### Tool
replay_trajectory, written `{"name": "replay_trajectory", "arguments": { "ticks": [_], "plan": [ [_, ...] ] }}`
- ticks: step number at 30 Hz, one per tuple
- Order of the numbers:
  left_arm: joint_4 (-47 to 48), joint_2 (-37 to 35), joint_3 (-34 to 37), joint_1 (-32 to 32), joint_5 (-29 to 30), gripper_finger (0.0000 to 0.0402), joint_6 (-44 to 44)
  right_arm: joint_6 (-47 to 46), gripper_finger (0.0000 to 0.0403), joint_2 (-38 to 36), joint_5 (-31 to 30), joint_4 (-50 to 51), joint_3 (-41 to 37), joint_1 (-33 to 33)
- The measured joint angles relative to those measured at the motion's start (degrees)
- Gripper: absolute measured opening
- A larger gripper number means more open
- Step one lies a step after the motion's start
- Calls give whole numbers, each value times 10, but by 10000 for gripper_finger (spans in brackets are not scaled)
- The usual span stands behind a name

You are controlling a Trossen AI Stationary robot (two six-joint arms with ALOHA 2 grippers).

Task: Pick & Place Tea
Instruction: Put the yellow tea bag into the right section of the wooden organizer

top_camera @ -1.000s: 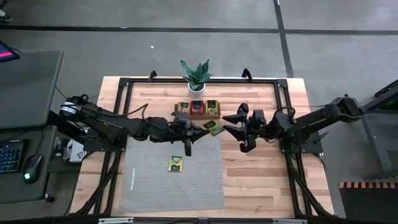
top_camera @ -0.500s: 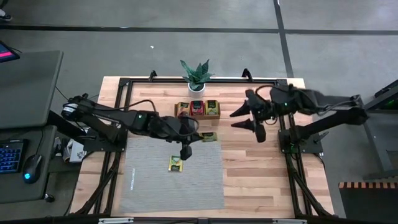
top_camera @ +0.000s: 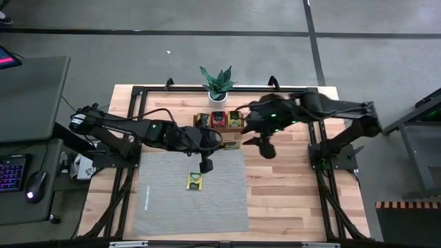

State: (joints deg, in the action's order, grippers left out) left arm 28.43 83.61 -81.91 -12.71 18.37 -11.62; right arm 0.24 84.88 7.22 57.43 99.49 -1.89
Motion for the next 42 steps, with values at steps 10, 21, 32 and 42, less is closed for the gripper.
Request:
{"name": "replay_trajectory", "arguments": {
  "ticks": [10,21,32,42],
  "plan": [
    [46,0,1,0,28,0,-2,19,178,75,7,-28,26,0],
    [48,0,1,0,33,0,0,13,140,86,-2,-62,25,0],
    [47,0,1,0,38,0,0,7,8,88,-6,-65,25,0],
    [45,0,1,0,31,15,21,0,1,88,-24,-71,25,-5]
  ]
}}
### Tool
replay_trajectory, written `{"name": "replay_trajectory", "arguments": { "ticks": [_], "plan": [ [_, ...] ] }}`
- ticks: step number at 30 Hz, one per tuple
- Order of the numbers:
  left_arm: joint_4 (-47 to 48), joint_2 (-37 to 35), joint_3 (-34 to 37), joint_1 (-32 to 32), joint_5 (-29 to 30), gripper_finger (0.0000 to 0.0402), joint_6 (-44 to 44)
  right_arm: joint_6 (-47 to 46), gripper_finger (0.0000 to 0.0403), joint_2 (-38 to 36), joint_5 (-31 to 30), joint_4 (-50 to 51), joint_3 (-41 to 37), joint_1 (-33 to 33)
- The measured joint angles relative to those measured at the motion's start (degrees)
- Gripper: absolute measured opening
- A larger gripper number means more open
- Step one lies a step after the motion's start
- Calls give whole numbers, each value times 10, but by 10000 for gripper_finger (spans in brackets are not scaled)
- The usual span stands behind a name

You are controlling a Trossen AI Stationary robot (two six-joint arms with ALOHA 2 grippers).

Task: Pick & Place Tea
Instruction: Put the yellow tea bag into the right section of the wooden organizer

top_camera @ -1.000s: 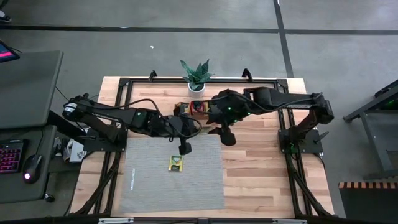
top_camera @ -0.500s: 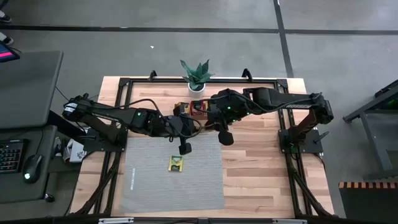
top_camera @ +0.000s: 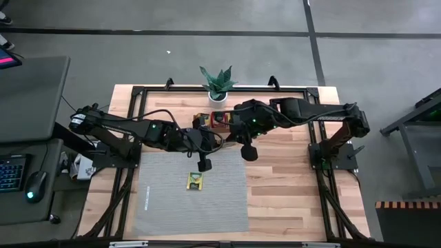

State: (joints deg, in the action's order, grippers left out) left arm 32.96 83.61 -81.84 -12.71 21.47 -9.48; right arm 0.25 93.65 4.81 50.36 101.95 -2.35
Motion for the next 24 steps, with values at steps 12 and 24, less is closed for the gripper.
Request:
{"name": "replay_trajectory", "arguments": {
  "ticks": [12,24],
  "plan": [
    [4,0,0,0,35,187,-22,-2,0,0,-33,8,0,1],
    [170,-47,0,0,205,264,-133,22,0,-2,-17,32,-22,72]
  ]
}}
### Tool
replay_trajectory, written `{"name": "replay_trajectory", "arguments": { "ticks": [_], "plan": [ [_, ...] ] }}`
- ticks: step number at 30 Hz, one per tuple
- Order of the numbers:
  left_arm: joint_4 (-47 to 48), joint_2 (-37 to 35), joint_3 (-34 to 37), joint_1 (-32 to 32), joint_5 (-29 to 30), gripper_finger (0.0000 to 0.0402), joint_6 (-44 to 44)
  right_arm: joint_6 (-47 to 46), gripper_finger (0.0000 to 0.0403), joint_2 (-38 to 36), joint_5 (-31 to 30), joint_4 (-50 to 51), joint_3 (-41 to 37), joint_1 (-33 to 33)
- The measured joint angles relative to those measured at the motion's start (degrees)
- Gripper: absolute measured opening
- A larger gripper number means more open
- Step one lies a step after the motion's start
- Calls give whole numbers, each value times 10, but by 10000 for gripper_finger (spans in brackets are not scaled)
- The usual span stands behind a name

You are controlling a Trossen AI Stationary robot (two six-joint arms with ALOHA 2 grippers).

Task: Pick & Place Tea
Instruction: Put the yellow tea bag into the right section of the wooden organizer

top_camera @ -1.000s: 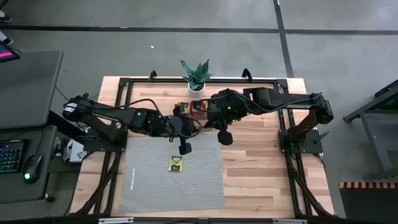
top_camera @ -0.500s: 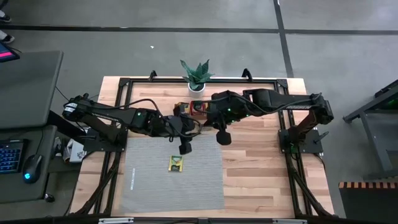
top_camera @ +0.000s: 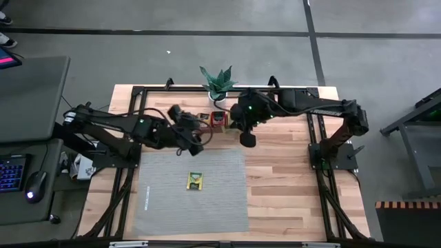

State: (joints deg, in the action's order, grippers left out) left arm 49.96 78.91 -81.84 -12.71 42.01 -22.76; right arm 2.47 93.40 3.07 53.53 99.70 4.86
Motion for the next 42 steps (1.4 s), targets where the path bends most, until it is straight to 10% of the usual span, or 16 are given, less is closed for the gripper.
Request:
{"name": "replay_trajectory", "arguments": {
  "ticks": [12,27,42],
  "plan": [
    [119,-110,82,-1,25,264,-178,46,0,-19,99,-163,-184,120],
    [-137,-204,346,-92,-2,264,-385,102,0,-19,206,-303,-328,243],
    [-357,-181,441,-204,104,264,-482,146,0,29,219,-359,-331,257]
  ]
}}
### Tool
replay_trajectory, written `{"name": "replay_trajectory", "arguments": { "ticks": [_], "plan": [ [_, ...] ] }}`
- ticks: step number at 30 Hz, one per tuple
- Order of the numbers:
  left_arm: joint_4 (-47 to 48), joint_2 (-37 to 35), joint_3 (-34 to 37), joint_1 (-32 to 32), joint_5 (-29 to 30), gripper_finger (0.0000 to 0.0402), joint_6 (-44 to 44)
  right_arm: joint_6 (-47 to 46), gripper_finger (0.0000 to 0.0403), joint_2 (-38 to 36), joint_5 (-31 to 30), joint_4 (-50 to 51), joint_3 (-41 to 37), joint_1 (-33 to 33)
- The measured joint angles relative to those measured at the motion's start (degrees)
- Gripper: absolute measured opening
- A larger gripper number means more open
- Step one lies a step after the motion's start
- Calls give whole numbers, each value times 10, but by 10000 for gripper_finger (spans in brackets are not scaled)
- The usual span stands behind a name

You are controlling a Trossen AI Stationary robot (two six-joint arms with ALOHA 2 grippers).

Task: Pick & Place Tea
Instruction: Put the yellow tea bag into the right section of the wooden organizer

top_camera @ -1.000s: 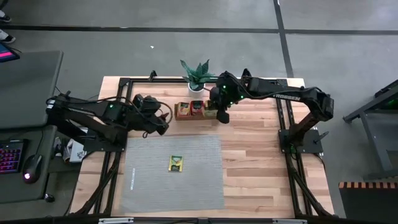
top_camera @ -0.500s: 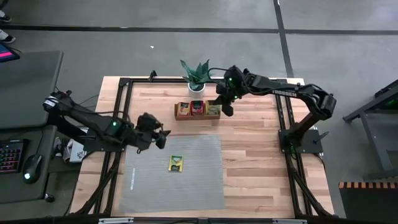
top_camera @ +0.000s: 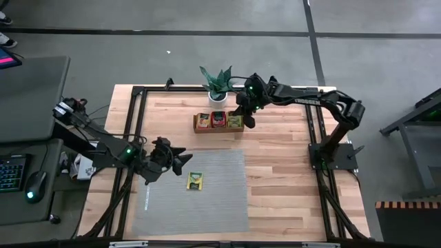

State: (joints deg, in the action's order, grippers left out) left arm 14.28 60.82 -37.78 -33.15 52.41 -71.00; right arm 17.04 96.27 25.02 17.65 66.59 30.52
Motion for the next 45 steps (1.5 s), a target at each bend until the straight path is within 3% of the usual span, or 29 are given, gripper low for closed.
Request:
{"name": "replay_trajectory", "arguments": {
  "ticks": [12,45],
  "plan": [
    [-9,2,1,-30,20,264,-28,-1,0,51,0,-17,0,15],
    [-4,2,0,-29,5,264,-23,-61,0,51,-28,6,0,6]
  ]
}}
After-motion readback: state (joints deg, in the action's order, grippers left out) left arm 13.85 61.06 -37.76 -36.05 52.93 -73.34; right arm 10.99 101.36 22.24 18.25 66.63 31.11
